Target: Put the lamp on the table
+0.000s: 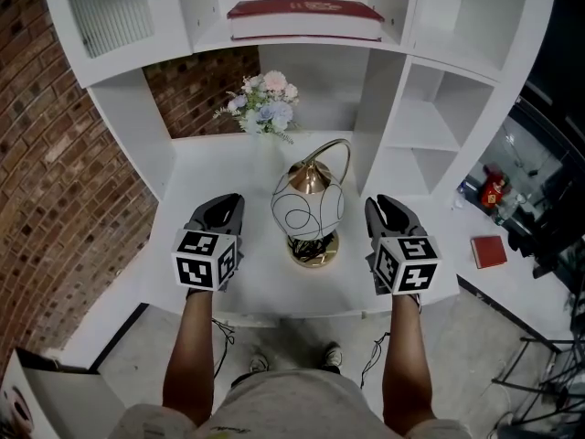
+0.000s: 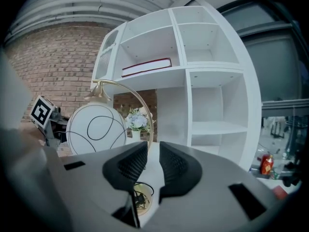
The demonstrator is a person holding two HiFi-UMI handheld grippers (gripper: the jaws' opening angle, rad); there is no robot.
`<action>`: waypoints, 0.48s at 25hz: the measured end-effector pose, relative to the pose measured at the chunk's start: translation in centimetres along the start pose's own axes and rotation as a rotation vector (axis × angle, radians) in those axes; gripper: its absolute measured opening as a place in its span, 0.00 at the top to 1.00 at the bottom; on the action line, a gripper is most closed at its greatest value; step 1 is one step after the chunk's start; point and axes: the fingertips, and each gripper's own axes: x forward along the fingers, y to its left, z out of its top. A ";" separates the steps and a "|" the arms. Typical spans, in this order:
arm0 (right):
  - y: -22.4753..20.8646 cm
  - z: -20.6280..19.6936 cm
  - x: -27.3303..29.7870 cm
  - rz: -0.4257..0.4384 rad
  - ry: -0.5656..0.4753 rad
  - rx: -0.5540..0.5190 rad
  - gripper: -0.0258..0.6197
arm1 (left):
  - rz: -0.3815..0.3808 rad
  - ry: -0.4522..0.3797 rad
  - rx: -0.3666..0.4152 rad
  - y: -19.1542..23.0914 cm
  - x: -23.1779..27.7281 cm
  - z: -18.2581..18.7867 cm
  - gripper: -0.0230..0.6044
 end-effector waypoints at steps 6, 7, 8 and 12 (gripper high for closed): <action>-0.2 0.3 -0.2 -0.004 -0.003 -0.009 0.87 | 0.053 -0.029 -0.013 1.2 -0.7 0.7 0.97; -0.2 0.4 -0.3 -0.004 -0.006 -0.008 0.87 | 0.058 -0.036 -0.010 1.2 -0.8 0.8 0.97; -0.2 0.5 -0.3 -0.004 -0.008 -0.008 0.87 | 0.061 -0.041 -0.008 1.1 -0.8 1.0 0.97; -0.1 0.7 -0.4 -0.003 -0.014 -0.006 0.91 | 0.064 -0.041 0.012 0.6 -0.8 1.1 0.97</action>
